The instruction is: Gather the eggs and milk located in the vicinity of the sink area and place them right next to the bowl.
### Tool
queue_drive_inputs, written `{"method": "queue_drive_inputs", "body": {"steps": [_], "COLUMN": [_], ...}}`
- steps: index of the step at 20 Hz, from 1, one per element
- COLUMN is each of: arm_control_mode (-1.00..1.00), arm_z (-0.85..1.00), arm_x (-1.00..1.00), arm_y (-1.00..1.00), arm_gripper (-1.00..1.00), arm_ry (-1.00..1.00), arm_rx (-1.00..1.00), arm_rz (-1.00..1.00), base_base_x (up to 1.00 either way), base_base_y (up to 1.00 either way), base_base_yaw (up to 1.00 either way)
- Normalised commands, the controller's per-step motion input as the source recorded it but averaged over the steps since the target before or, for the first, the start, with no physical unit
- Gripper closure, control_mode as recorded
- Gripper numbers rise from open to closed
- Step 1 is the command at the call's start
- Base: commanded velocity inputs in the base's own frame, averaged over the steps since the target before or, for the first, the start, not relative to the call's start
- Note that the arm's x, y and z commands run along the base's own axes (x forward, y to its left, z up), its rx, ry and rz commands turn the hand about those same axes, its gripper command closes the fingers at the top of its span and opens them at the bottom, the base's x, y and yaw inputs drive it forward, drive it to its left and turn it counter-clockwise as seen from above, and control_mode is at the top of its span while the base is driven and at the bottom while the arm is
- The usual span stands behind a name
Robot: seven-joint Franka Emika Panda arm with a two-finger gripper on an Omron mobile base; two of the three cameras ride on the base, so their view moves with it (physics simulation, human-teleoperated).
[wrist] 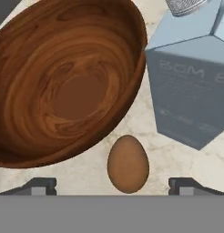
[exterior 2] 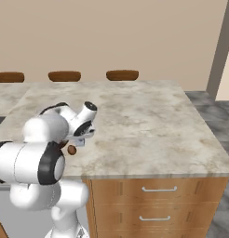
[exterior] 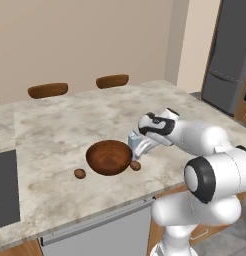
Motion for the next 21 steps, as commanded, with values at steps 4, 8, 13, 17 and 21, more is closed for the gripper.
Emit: {"method": "queue_drive_inputs", "body": {"steps": [4, 8, 13, 17, 21], "arm_control_mode": [-1.0, -1.0, -1.0, -1.0, -1.0], "arm_z": [0.83, 0.53, 0.12, 0.0, 0.04], "arm_x": [-0.76, -0.86, -0.32, -0.21, -0.56], "arm_y": [-0.05, 0.01, 0.26, 0.02, 0.0], "arm_gripper": [-1.0, -1.0, -1.0, -1.0, -1.0], "arm_ry": [0.0, 0.02, 0.13, 0.07, -0.03], "arm_rx": [0.02, -0.03, -0.25, -0.27, -0.19], "arm_rz": [0.02, -0.02, -0.3, -0.36, -0.32], "base_base_x": [0.0, 0.0, 0.0, 0.0, 0.0], "base_base_y": [0.0, 0.0, 0.0, 0.0, 0.0], "base_base_yaw": [0.0, 0.0, 0.0, 0.0, 0.0]}}
